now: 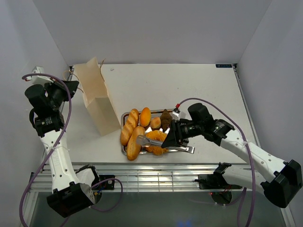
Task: Place the fake bread into the paper bag
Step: Pick up the fake bread from the plate.
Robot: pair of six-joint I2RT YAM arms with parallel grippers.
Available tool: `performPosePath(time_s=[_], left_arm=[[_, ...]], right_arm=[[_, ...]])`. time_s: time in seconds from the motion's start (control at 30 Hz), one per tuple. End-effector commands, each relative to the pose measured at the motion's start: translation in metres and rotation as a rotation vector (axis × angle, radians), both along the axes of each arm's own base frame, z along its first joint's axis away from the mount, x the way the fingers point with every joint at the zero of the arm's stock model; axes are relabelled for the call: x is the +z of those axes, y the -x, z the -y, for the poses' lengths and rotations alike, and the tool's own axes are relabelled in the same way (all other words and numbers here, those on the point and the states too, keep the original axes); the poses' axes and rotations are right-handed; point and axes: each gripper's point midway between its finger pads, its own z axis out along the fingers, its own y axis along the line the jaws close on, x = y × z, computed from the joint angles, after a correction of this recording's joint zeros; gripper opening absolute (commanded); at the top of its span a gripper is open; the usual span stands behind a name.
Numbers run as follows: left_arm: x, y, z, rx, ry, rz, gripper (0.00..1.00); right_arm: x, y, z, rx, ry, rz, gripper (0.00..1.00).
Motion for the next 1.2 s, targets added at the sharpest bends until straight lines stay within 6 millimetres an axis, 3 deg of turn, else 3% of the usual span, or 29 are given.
performPosePath(time_s=[0.0, 0.3, 0.77, 1.17], left_arm=[[0.020, 0.007, 0.008, -0.025, -0.017, 0.057, 0.00], [0.016, 0.010, 0.006, -0.011, -0.030, 0.038, 0.00], [0.024, 0.014, 0.006, 0.003, -0.024, 0.068, 0.00], [0.013, 0.013, 0.008, -0.004, -0.011, 0.058, 0.00]], right_arm=[[0.014, 0.014, -0.015, -0.005, -0.094, -0.072, 0.50], [-0.005, 0.030, -0.018, 0.008, -0.035, -0.143, 0.54], [-0.033, 0.022, -0.024, -0.066, 0.076, -0.245, 0.56], [-0.036, 0.010, -0.039, -0.082, 0.065, -0.254, 0.56]])
